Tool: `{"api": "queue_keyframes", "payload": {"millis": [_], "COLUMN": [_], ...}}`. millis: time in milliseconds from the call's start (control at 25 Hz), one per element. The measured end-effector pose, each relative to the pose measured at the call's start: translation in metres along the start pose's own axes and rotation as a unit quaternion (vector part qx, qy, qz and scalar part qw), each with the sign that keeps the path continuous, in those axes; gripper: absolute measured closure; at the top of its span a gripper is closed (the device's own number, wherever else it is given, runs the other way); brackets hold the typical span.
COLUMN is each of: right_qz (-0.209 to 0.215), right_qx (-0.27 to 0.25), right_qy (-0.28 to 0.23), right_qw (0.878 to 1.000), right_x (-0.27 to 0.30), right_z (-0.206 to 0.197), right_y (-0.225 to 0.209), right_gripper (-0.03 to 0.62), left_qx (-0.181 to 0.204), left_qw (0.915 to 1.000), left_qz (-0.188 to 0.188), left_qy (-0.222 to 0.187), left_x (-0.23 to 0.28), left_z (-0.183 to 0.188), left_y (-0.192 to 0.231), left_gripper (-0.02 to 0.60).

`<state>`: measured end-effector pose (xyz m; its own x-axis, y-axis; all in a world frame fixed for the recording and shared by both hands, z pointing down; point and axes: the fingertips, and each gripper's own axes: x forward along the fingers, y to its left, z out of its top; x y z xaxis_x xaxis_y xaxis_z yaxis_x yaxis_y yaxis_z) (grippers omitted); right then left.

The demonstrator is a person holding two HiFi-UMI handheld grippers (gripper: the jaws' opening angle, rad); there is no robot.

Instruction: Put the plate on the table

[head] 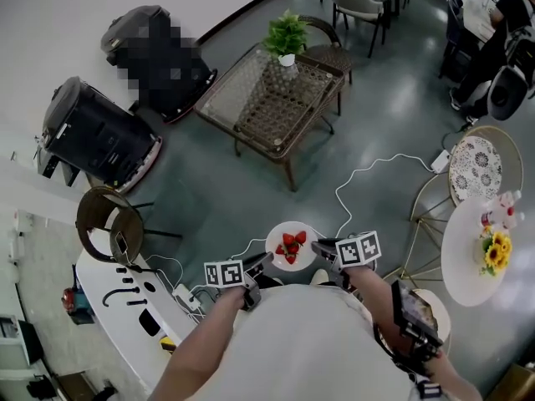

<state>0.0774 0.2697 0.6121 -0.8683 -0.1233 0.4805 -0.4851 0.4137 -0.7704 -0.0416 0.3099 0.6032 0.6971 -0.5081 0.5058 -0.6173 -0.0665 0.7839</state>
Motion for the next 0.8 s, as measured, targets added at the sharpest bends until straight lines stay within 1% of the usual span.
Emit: {"api": "queue_keyframes", "payload": {"millis": [360, 640, 800], "right_qz": [0.004, -0.001, -0.016], "right_qx": [0.009, 0.022, 0.025], "right_qy": [-0.021, -0.018, -0.016], "right_qw": [1.0, 1.0, 0.999], "right_x": [-0.015, -0.011, -0.009], "right_z": [0.015, 0.017, 0.023], "right_y": [-0.011, -0.022, -0.035], "right_gripper": [0.556, 0.556, 0.556], "left_qx": [0.027, 0.019, 0.014], "left_qw": [0.9996, 0.9996, 0.9993], "left_qz": [0.006, 0.005, -0.009], "left_qy": [0.01, 0.022, 0.033], "left_x": [0.016, 0.026, 0.039], "left_z": [0.015, 0.018, 0.023], "left_y": [-0.016, -0.01, -0.003], "left_gripper": [0.566, 0.566, 0.566]}}
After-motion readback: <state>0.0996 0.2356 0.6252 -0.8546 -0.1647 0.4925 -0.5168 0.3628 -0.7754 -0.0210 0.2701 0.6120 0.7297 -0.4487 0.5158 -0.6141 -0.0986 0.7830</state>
